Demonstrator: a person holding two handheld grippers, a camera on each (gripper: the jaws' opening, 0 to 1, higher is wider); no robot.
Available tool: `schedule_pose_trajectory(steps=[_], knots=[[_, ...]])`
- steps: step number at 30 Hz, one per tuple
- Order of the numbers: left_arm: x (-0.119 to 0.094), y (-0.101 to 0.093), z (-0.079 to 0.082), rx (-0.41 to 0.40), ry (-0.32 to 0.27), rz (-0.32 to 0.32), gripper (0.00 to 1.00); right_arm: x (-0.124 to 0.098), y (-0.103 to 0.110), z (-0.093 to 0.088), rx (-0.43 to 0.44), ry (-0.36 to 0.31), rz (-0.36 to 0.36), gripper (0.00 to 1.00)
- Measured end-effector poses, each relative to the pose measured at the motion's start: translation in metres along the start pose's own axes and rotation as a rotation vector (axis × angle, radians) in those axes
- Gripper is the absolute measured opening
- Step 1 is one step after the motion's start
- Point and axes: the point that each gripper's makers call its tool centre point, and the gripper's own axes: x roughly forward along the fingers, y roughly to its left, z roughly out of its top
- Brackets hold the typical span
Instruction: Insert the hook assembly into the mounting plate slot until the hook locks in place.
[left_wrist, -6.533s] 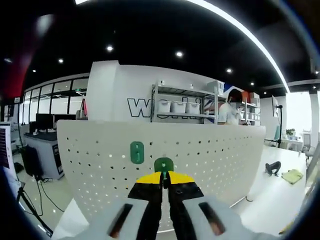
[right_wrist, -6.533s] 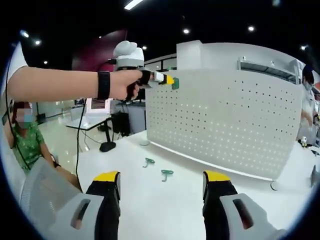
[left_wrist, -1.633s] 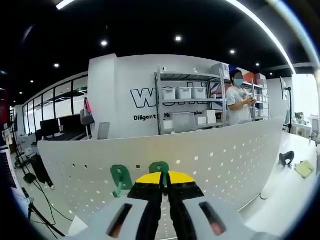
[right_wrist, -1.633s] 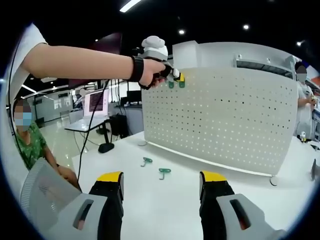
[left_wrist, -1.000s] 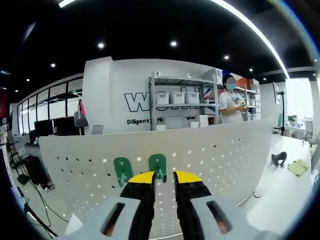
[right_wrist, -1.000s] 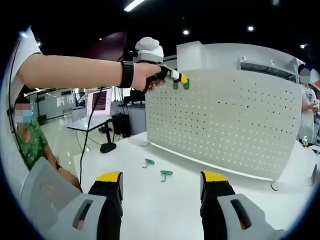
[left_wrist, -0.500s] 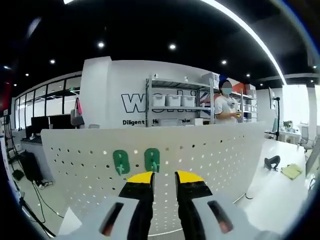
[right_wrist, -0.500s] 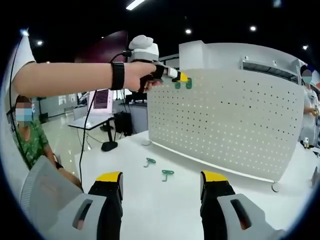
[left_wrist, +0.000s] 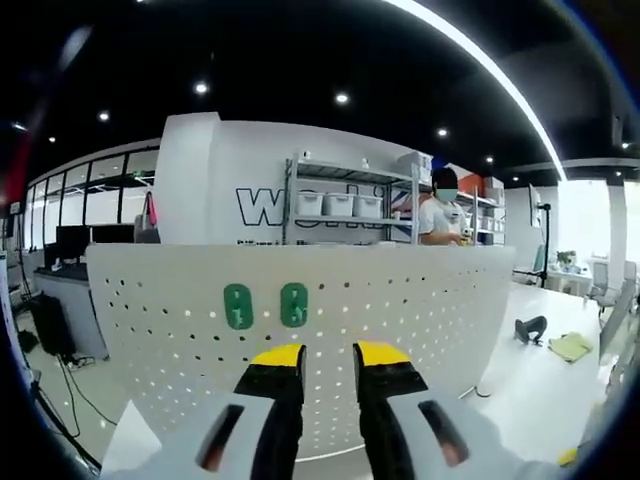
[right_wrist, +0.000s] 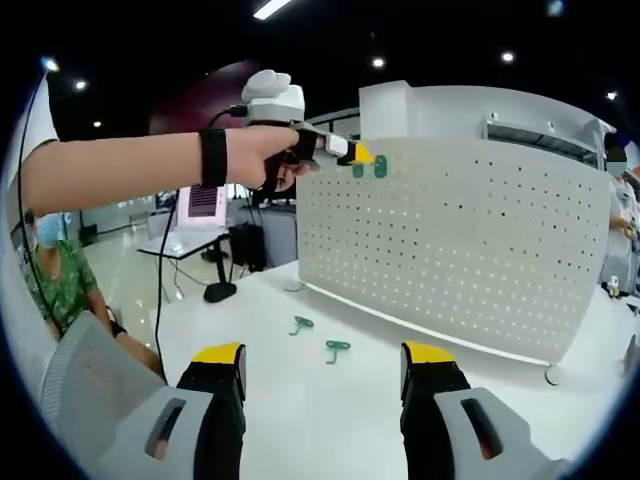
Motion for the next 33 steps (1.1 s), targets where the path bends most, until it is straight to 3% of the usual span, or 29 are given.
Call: schedule_pose_trajectory(steps=[12, 22, 33], knots=[[-0.014, -0.008, -0.022, -0.014, 0.013, -0.06, 0.21, 0.0, 0.001, 0.0, 0.006, -0.004, -0.004, 0.63], [-0.027, -0.003, -0.058, -0.036, 0.055, -0.087, 0.19, 0.001, 0.004, -0.001, 0.01, -0.003, 0.004, 0.63], [-0.045, 0.008, -0.096, -0.061, 0.113, -0.083, 0.26, 0.001, 0.006, -0.003, 0.007, 0.004, 0.015, 0.64]])
